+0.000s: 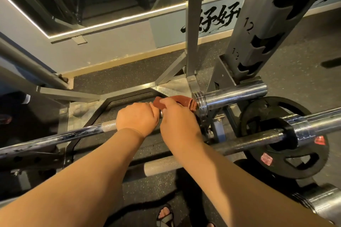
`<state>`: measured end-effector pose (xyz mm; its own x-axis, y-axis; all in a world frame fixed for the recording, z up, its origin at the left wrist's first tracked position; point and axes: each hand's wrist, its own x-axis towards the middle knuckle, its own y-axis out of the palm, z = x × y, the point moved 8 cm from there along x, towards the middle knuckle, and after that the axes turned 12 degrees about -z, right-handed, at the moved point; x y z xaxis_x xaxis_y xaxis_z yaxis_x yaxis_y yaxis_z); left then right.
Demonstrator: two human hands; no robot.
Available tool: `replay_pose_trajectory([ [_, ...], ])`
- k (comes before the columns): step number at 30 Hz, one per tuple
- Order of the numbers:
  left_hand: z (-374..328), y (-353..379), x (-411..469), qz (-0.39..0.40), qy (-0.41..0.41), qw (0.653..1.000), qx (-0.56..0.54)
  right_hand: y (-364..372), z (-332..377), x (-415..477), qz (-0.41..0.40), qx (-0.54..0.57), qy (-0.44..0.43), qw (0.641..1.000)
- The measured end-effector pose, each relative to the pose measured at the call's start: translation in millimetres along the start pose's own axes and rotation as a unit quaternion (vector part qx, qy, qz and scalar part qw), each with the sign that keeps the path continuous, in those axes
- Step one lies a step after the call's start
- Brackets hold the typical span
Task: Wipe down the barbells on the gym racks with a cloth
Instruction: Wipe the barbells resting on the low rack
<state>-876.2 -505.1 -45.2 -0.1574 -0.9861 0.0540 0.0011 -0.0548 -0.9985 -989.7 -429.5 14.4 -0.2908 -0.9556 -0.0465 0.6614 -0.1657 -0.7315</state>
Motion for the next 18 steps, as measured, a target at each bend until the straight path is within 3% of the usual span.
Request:
replay_pose_trajectory([
  [2,0,0,1,0.004,-0.004,1.0,-0.004,-7,-11,-1,0.004,0.16,0.101,0.982],
  [4,-1,-1,2,0.005,-0.008,1.0,0.002,-22,-22,0,-0.039,0.318,0.173,0.931],
  [6,-2,-2,2,0.004,0.002,1.0,0.003,-54,-32,5,-0.166,0.346,0.137,0.913],
  [8,-4,-4,1,-0.011,0.022,1.0,0.0,-77,-31,9,-0.262,0.296,0.043,0.918],
  [9,-4,-4,1,-0.016,0.027,1.0,-0.001,-73,-27,13,-0.253,0.253,0.0,0.934],
  [11,-2,-2,1,-0.017,0.025,1.0,-0.004,-33,-12,20,-0.124,0.035,-0.101,0.986],
  [13,-2,0,0,-0.017,0.02,1.0,-0.002,21,-16,14,0.024,-0.131,-0.114,0.985],
  [18,2,4,1,-0.001,0.002,1.0,0.0,29,-14,5,0.022,-0.124,-0.099,0.987],
])
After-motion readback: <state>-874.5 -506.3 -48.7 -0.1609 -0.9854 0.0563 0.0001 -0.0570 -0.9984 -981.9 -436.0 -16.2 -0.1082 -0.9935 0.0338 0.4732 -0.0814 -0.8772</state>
